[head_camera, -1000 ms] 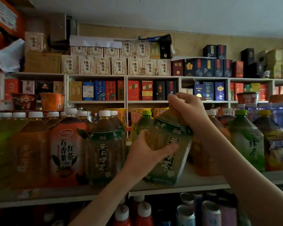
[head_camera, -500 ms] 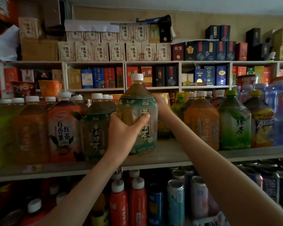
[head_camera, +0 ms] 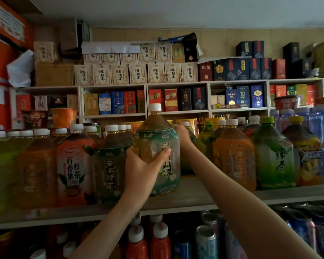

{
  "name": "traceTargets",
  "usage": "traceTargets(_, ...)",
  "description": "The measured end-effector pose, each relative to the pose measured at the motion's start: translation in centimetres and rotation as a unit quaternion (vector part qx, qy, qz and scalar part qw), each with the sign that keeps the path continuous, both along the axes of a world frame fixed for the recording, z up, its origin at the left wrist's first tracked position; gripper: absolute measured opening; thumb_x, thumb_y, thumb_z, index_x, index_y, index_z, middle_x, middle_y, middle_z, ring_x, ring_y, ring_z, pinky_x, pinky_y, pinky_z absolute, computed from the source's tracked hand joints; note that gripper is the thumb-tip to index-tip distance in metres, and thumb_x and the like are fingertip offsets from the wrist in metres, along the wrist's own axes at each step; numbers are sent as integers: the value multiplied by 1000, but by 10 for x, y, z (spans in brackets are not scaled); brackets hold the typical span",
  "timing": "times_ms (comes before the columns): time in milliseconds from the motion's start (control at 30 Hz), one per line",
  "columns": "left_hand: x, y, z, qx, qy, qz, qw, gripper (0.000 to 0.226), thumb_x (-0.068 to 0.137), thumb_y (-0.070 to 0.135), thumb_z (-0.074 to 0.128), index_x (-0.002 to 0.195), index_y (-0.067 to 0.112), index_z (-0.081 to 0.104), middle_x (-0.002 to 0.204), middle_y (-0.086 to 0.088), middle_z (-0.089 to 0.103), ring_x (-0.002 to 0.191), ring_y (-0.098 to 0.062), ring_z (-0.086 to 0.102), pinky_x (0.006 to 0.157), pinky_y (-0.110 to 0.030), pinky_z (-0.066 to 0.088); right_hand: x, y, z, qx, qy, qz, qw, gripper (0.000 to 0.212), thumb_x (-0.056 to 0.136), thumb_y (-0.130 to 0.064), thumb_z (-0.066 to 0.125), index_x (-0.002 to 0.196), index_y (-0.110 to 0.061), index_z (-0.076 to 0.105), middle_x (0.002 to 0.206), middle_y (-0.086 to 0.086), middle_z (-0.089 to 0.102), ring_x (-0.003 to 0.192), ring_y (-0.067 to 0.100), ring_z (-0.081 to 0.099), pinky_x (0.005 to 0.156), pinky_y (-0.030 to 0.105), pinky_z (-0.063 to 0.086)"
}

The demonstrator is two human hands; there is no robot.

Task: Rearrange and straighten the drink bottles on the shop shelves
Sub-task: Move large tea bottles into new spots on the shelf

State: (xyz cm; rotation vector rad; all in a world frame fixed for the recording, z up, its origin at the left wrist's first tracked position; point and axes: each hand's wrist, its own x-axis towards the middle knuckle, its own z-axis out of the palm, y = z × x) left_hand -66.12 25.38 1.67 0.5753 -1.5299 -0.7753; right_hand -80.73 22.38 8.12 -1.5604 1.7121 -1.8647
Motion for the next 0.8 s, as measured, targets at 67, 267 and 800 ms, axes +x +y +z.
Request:
traceTargets(67,1,-1,-2,6,2,-4,1000,67,64,47,79,116,16,47,104,6,61,92,-3,60,69,-13,45,-7,3,0,-4,-15,-3,1000,21,92,-23,57,75,-11,58,72,4,63,64,16,59,59,22,48)
traceTargets(267,-13,-4,-6,33,7,-17,999,56,67,39,80,108,22,45,102,8,60,94,-4,58,81,-25,48,-31,17,7,4,47,-72,996,26,89,-34,61,79,-10,62,72,4,64,59,13,59,53,21,48)
traceTargets(800,-44,-51,-11,181,5,-54,982,79,62,31,85,122,12,38,117,-5,55,110,-24,53,98,-44,43,-63,33,18,74,46,-117,989,26,92,-34,57,94,-8,56,81,5,60,80,19,63,75,33,56)
